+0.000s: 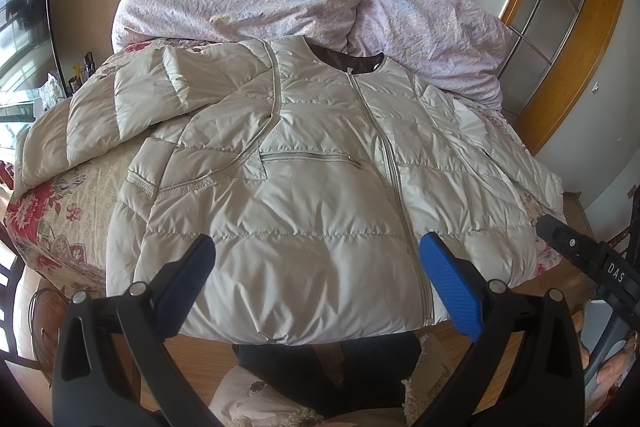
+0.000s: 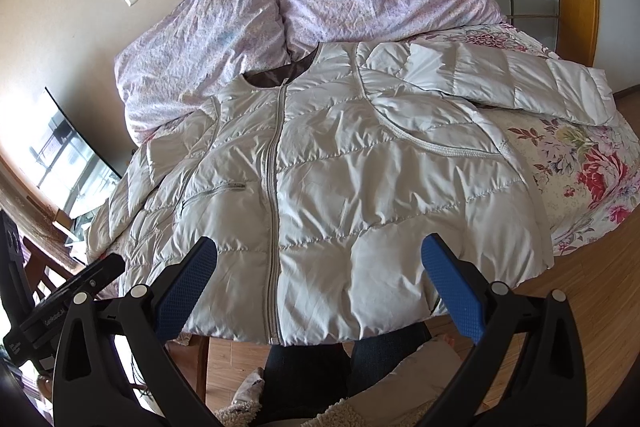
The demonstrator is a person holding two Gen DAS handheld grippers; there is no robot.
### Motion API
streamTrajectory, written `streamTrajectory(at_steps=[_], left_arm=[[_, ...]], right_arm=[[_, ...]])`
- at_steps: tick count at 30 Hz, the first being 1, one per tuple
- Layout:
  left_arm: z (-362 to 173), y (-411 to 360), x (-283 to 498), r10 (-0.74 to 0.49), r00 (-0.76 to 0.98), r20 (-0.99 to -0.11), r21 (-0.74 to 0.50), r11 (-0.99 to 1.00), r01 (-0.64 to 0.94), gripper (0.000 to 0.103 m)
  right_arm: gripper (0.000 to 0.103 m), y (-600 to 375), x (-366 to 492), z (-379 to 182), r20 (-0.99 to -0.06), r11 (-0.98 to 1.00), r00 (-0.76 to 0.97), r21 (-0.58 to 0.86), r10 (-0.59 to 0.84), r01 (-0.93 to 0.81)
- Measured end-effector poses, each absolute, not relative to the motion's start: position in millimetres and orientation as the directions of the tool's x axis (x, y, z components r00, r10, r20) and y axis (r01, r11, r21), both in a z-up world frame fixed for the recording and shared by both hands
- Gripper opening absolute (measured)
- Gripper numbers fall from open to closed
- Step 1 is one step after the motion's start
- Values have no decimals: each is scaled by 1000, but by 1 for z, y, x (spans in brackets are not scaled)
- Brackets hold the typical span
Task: Fold large clothes
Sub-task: 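Grasp the jacket sleeve cuff with the right gripper and lift it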
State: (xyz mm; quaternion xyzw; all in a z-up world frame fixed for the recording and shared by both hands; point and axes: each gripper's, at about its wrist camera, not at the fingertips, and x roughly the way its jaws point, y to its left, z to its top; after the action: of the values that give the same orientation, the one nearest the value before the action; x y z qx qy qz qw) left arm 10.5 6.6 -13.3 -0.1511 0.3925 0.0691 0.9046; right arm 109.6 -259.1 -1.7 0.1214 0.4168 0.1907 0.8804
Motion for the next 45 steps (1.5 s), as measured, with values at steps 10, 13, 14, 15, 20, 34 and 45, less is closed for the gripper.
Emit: streamTrajectory(at_steps=[10,13,14,15,20,34,45], left_arm=[[-31,24,35,-67,658,-750,-286,930,-231,101],[-39,31,44,-115,648,-753,-331,917,-222,101],[-42,33,47,-129,645,-753,-345,913,-220,101],[-44,35,51,-146,643,-752,-360,908,-214,101],[-53,43,66,-228,647,-728,-430,886,-173,101],[-68,57,97,-244,655,-715,-462,868,-182,101],[-69,78,100,-182,731,-657,-460,865,-198,101]], right_arm=[[102,-364,192,-53,-651,831,663,551,369,79],[102,-415,216,-71,-654,752,682,617,328,230],[102,-430,223,-75,-651,729,690,632,317,262],[100,-445,229,-79,-648,702,699,647,302,297],[83,-511,257,-102,-669,576,709,677,223,458],[45,-590,284,-148,-676,400,718,712,168,577],[10,-569,316,-106,-703,579,711,584,10,569]])
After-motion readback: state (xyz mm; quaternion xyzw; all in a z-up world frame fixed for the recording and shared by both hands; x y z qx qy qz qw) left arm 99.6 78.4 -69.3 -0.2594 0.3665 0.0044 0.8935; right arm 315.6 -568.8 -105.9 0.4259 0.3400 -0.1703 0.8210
